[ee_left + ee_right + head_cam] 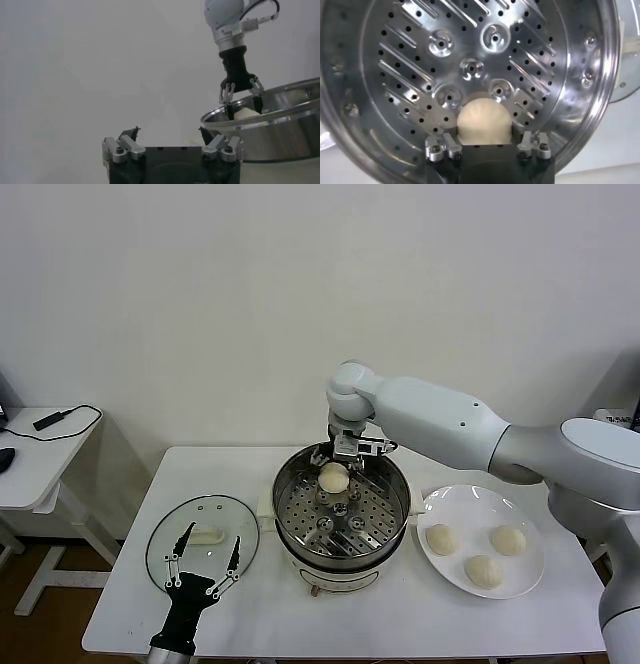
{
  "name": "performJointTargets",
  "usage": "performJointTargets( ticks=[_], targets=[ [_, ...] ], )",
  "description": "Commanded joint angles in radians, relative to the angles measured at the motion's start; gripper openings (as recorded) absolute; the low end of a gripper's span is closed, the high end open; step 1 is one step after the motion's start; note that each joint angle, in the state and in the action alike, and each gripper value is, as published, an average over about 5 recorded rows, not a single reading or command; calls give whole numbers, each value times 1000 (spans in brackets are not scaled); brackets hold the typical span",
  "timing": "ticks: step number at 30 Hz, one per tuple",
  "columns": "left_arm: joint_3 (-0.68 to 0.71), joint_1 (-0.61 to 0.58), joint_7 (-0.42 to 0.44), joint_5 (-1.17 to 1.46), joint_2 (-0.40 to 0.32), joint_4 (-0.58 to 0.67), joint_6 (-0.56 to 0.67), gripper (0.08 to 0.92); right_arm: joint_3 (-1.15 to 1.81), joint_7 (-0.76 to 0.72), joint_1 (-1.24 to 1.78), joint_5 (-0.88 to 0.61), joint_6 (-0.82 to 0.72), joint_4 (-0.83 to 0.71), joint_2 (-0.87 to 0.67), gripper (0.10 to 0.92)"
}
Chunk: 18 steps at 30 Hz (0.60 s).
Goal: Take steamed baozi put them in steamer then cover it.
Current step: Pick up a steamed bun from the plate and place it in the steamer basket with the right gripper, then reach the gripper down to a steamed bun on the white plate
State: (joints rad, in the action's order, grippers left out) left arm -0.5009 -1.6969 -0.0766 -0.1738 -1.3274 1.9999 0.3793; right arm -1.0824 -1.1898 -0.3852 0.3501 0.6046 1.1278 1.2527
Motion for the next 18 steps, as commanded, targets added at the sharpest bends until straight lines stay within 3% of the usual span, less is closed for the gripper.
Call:
performJointTargets(
  ticks=[1,9,14,18],
  targets=[
    [-1,0,-1,1,0,-2,0,823,5,-25,-12,-55,-38,34,-27,821],
    [13,12,0,-1,1,1,-7,823,-45,-147,-227,-422,-305,291,-365,823],
    [29,20,0,-7,1,1,-8,823,-154,-140,-322,-597,-478,294,-587,823],
    [40,21,0,-12,0,5,-10,823,-209,-119,-296,-645,-561,255,-685,823]
  ],
)
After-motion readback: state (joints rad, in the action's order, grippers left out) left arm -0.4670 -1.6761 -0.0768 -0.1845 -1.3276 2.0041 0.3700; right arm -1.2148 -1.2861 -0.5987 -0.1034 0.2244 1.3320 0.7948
